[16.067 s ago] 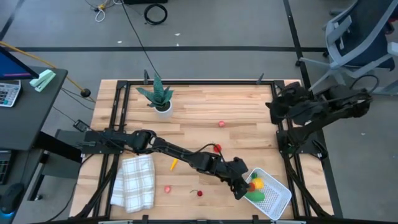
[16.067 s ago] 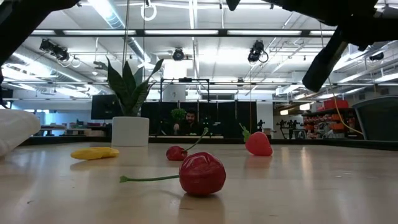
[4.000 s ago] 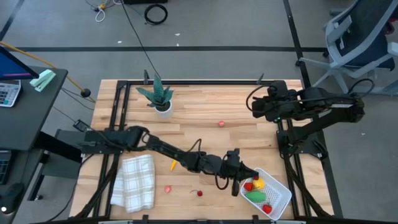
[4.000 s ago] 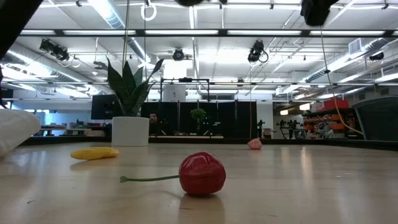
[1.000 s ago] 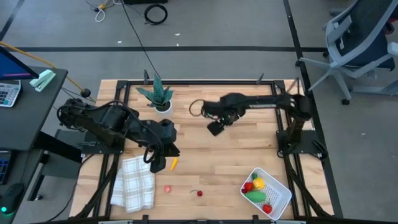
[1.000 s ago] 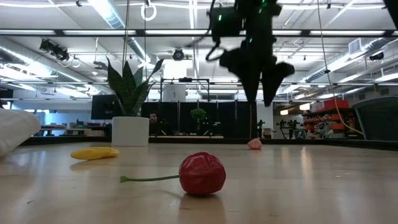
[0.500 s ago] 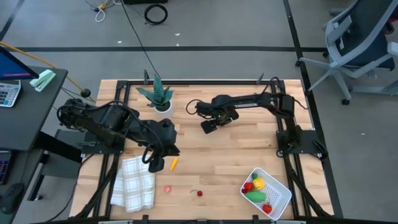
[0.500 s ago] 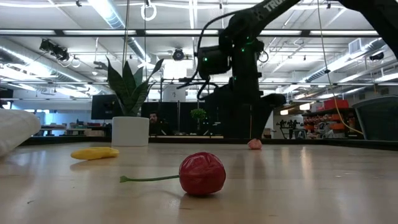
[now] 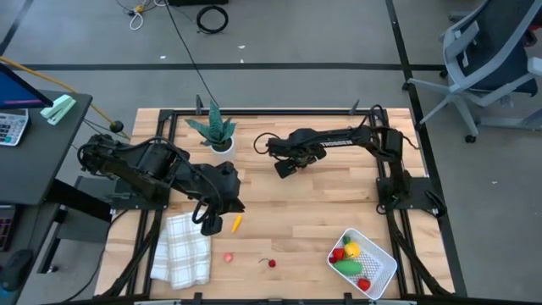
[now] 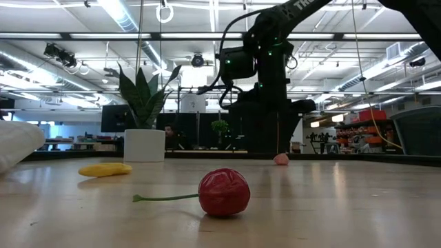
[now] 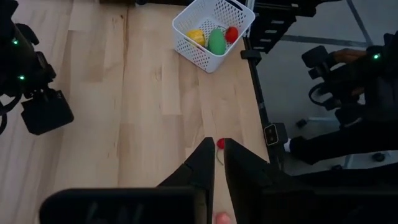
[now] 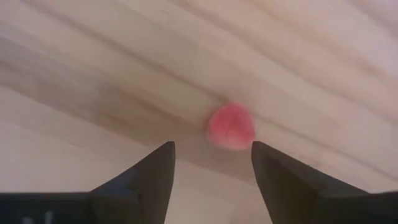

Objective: Pick and placing Produce into tupperware
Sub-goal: Put the top pink peach into the white bin

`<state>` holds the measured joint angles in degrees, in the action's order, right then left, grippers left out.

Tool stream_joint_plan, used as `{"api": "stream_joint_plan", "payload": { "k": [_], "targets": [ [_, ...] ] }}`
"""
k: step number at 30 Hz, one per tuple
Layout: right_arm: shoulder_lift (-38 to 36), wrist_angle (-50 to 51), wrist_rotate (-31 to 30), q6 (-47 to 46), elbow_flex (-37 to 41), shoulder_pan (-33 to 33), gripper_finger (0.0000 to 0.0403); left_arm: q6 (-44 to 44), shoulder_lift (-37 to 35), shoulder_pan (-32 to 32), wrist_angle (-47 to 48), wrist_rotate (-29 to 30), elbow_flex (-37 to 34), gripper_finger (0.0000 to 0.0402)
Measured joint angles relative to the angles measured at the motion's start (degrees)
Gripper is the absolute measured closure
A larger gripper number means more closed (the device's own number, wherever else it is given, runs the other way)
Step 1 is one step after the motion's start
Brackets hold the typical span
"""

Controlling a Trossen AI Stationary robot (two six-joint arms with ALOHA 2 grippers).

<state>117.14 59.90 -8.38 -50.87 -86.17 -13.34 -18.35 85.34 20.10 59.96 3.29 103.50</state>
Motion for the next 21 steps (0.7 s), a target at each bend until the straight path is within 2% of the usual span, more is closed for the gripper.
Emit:
{"api": "stream_joint_plan", "payload": {
  "k": [3,21],
  "targets": [
    [-0.3,0.02,-1.6,0.04,0.0,-0.19,0.0185,0.12,0.0,0.0,0.0,0.0,0.0,0.0362],
    [0.0,-0.15,-1.59,0.04,0.0,-1.18,0.0188,-0.48,0.0,0.0,-0.03,-0.02,0.02,0.0371]
  ]
}}
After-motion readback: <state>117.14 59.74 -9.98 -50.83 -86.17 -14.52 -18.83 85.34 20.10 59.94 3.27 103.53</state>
